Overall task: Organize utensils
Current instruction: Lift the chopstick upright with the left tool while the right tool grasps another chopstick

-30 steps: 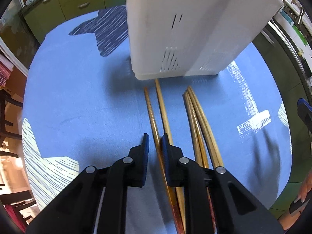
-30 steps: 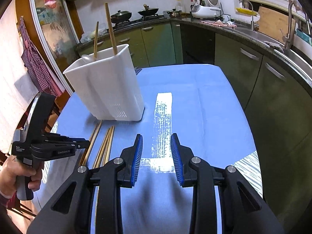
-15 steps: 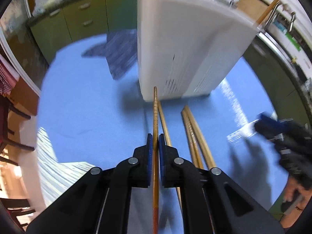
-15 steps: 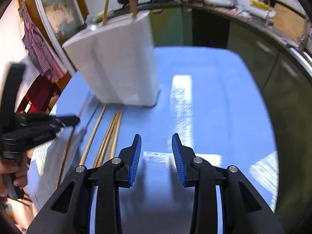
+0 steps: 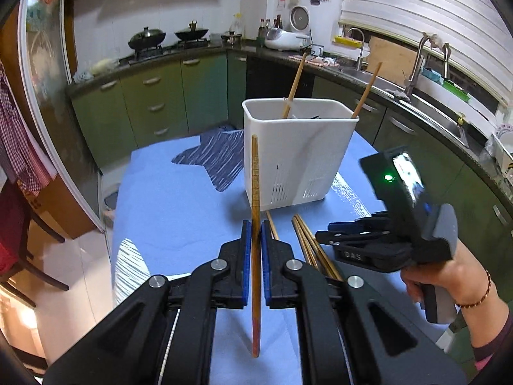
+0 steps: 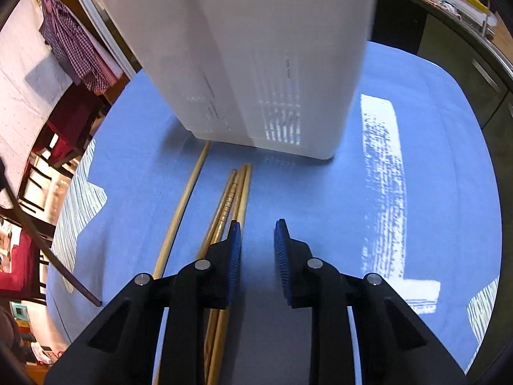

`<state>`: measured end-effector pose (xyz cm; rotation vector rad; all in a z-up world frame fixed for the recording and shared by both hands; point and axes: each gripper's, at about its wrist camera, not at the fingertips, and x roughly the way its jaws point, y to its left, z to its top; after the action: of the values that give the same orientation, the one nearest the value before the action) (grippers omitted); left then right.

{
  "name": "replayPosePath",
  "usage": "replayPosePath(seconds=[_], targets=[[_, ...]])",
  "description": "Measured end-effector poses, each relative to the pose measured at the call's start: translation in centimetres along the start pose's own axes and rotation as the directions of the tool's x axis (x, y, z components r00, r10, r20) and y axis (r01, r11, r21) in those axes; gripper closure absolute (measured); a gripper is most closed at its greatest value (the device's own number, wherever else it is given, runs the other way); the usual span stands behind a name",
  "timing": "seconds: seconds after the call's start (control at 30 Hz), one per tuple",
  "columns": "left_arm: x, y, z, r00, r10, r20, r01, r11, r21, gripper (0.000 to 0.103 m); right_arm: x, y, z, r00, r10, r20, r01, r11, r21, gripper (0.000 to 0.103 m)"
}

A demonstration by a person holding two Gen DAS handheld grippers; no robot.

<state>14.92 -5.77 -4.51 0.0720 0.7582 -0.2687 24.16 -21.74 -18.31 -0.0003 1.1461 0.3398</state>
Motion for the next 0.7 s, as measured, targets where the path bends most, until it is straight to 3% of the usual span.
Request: replayPosePath(seconds=[0.13, 0.57, 0.7], targets=[[-0.5, 0.3, -0.1, 1.0, -0.011, 0.003, 0.011, 1.0, 0.002, 0.097, 0.5, 0.8, 0.1, 1.0, -0.029, -0.011, 0.029, 1.0, -0.012, 0.087], [-0.3, 0.7, -0.5, 1.0, -0.013, -0.007, 0.013, 1.0, 0.001, 0.097, 1.9, 3.5, 1.3, 0.991, -0.122, -0.054, 0.115, 0.988, -0.104, 0.088], [-0.4, 0.7, -0.5, 1.0, -0.015, -0.007, 0.015, 1.0, -0.001, 0.097, 1.8, 3.8, 1.4, 0.991, -0.124, -0.042, 0.118, 0.986, -0.117, 0.096]])
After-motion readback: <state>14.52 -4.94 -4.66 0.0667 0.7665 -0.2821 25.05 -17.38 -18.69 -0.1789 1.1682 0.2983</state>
